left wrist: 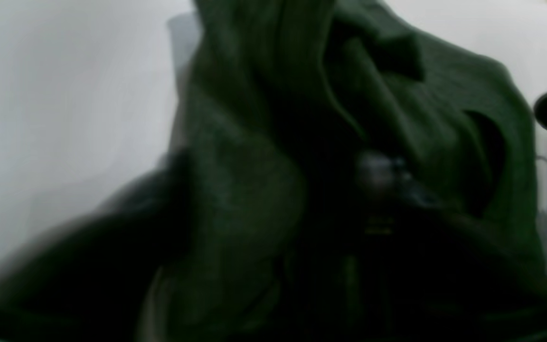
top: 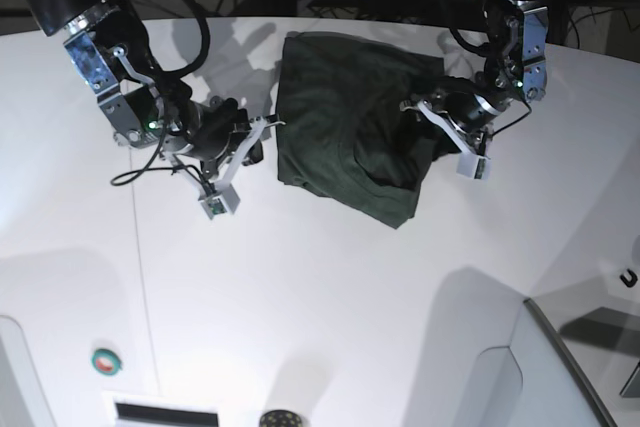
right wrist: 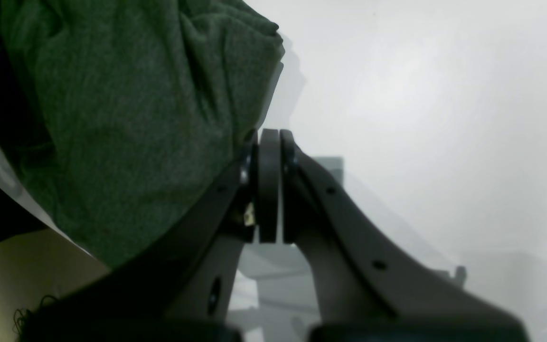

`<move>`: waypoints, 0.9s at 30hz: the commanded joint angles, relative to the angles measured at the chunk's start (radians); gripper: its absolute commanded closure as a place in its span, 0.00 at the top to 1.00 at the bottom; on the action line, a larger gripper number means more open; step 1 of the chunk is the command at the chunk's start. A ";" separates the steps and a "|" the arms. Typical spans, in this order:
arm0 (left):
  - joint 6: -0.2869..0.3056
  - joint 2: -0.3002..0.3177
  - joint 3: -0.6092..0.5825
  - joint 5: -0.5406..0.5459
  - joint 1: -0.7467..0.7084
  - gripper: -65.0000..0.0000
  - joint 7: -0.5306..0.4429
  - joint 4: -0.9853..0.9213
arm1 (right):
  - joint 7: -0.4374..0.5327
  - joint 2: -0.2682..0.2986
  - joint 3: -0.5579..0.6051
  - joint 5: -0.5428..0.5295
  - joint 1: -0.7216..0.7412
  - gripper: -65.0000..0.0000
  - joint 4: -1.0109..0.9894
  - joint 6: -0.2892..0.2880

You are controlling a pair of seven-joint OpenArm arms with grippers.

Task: Layout the t-shirt on the table in an organized manner, then fold the t-shirt properly
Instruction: 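Grasp the shirt sides with both grippers, then press and tuck the shirt edge with the left gripper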

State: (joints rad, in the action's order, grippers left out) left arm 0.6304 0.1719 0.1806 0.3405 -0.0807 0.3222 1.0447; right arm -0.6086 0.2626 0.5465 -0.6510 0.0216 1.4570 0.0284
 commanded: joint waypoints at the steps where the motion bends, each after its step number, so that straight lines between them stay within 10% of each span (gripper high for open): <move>1: -0.027 -0.001 -0.003 -0.077 -0.018 0.21 0.121 -0.016 | 0.019 0.004 -0.006 -0.008 0.015 0.00 0.014 -0.002; 3: -0.027 -0.001 -0.003 -0.077 -0.014 0.00 0.122 -0.013 | 0.019 0.004 -0.007 -0.008 0.015 0.00 0.014 -0.002; 14: -0.022 0.028 -0.028 -0.097 0.035 0.00 0.130 -0.013 | 0.019 0.004 -0.009 -0.005 0.015 0.00 0.012 -0.002; 27: -0.024 0.056 -0.507 -0.564 0.313 0.00 0.127 -0.020 | 0.020 0.020 -0.151 -0.005 -0.024 0.00 0.012 0.003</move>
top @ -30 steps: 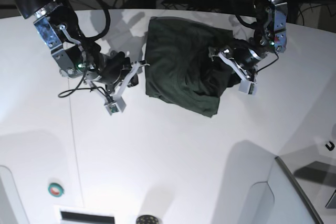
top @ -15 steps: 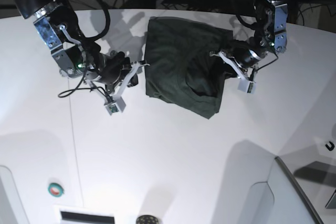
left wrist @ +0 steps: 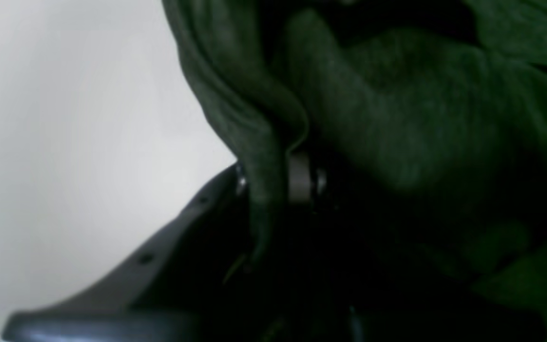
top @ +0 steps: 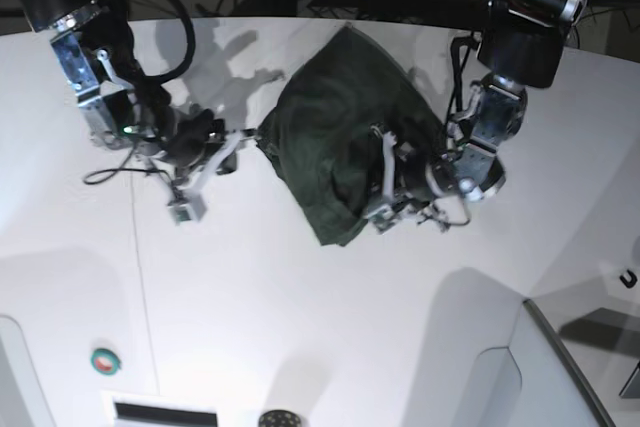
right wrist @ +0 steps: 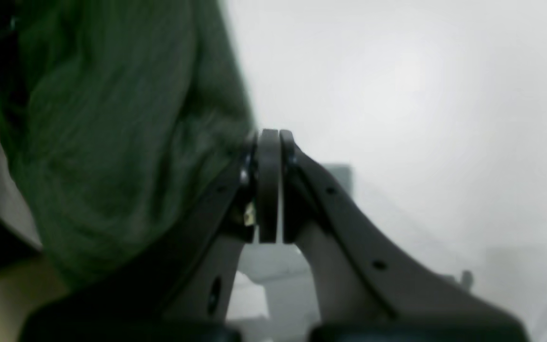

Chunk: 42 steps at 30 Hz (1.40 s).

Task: Layout the t-shirt on the table in an organized manner, then fold the t-shirt properly
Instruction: 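Press and tuck the shirt edge with the left gripper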

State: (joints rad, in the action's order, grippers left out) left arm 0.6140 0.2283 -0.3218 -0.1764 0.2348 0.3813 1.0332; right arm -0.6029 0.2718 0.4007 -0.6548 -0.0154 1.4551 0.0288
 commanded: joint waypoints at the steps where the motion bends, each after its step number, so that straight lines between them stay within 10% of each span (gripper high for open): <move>1: -0.007 -0.016 -0.038 -0.074 0.018 0.00 0.068 -0.009 | 0.014 0.011 -0.042 -0.001 0.001 0.00 0.014 0.003; 17: -0.009 -0.267 -0.373 -0.150 0.225 0.00 -0.031 -0.238 | 0.010 0.016 -0.395 -0.001 -0.133 0.00 0.016 -0.002; 32: -0.010 -0.277 -0.380 -0.151 0.239 0.00 -0.038 -0.221 | 0.008 0.016 -0.408 -0.001 -0.146 0.00 0.020 -0.003; 38: -0.010 -0.277 -0.371 -0.151 0.269 0.54 -0.018 -0.169 | 0.008 0.016 -0.411 0.000 -0.157 0.00 0.020 -0.003; 42: -0.007 -0.277 -0.380 -0.151 0.295 0.72 0.018 -0.133 | 0.008 0.016 -0.405 0.000 -0.157 0.00 0.020 -0.003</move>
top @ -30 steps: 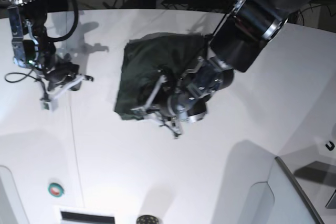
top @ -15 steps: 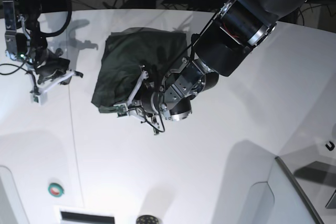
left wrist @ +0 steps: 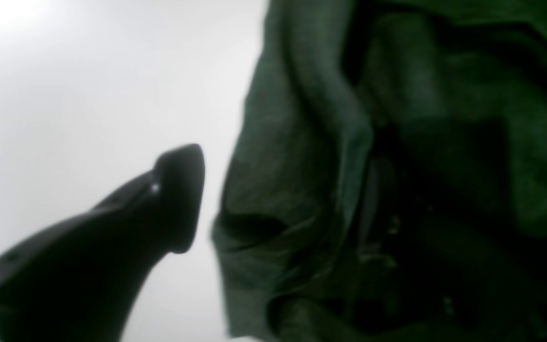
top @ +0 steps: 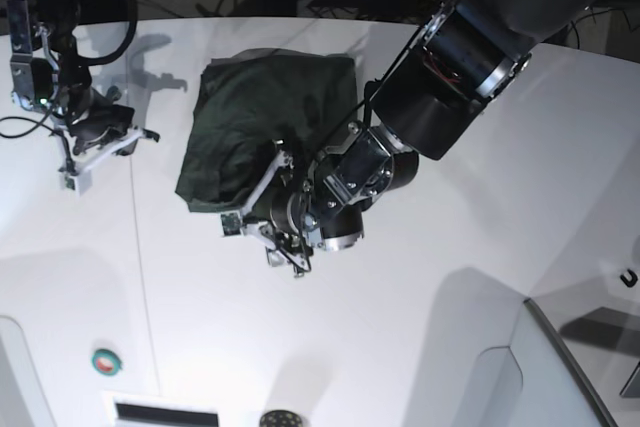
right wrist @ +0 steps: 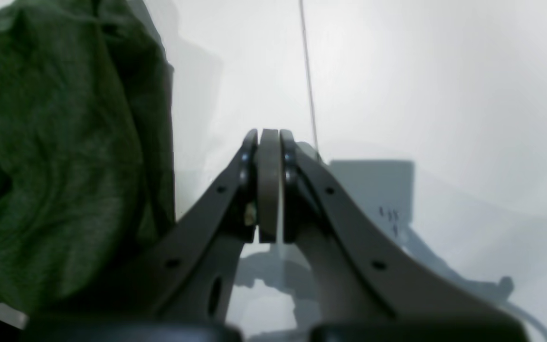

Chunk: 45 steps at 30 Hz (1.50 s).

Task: Layout the t-shirt on the table in an organized manner, then fold the t-shirt properly
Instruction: 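Press and tuck the shirt edge with the left gripper, then pat the shirt corners flat with both grippers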

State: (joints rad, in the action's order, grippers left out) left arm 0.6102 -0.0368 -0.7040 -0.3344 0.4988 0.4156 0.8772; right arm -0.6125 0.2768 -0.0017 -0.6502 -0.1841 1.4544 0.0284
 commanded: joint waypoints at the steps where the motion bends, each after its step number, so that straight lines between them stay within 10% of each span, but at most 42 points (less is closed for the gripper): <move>1: -0.002 -0.012 0.002 0.007 0.034 0.73 -0.016 0.037 | 0.018 0.011 -0.002 -0.004 0.011 0.00 0.021 -0.003; 19: 0.041 0.154 0.053 0.008 -0.021 0.72 0.291 0.524 | 0.016 0.011 -0.001 -0.004 -0.013 0.00 0.102 -0.029; 21: 0.041 0.171 0.151 0.010 -0.124 0.57 0.342 0.673 | 0.016 0.011 -0.001 -0.003 -0.050 0.00 0.176 -0.109; 24: 0.041 0.162 0.324 0.013 -0.303 0.07 0.342 0.822 | 0.016 0.011 0.001 -0.003 -0.093 0.00 0.246 -0.200; 30: 0.023 0.096 0.528 0.014 -0.627 0.00 0.093 0.851 | 0.021 0.034 0.161 -0.001 -0.099 0.00 0.269 -0.288; 35: -0.126 0.100 0.536 0.016 -0.737 0.00 -0.179 0.705 | 0.024 0.031 0.282 0.071 -0.068 0.00 0.248 -0.287; 45: -0.172 0.136 0.533 0.011 -0.742 0.00 -0.202 0.601 | 0.085 -0.017 0.305 0.131 -0.042 0.00 0.042 -0.290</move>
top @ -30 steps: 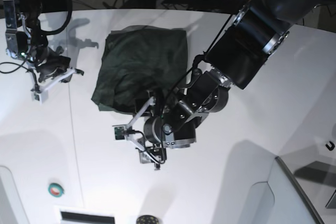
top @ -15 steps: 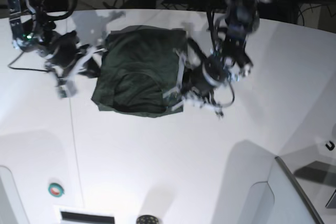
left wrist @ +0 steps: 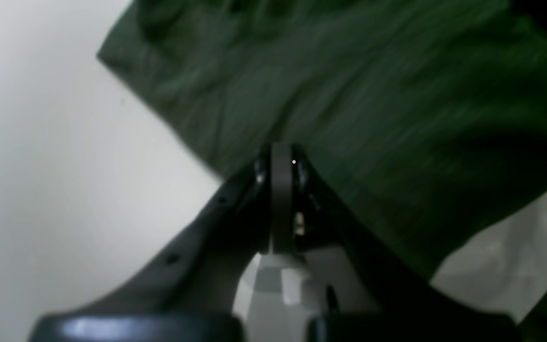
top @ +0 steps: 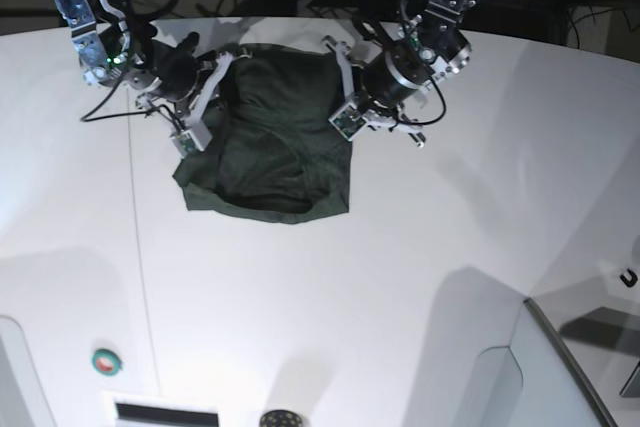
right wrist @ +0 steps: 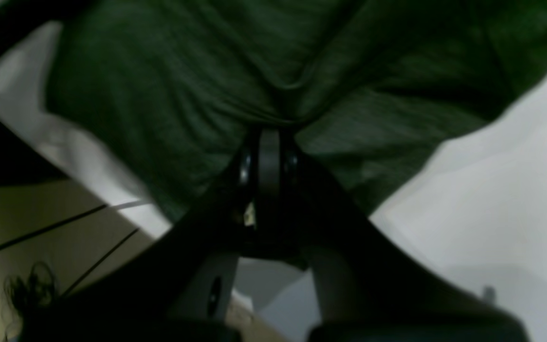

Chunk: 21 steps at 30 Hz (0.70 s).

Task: Layout the t-shirt on the table in an organized manner, then fold the t-shirt properly
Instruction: 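Pat the shirt corners flat with both grippers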

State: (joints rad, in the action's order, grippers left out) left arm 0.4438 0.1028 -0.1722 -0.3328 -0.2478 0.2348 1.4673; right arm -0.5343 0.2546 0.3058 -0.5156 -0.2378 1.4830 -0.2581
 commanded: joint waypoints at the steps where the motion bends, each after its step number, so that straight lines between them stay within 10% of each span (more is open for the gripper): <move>1: -0.006 -0.002 0.001 0.007 0.008 0.00 -0.021 0.000 | 0.016 0.005 -0.004 -0.004 0.012 0.00 -0.002 -0.004; 21: -0.007 0.058 0.101 0.013 -0.103 0.00 -0.019 0.232 | 0.000 0.044 -0.007 -0.005 0.147 0.00 0.097 0.000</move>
State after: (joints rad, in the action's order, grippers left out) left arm 0.4435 0.1577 -0.0715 -0.3279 -0.3527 0.2359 1.6787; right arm -0.5449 0.2886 0.3019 -0.5175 -0.0914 1.5658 -0.2584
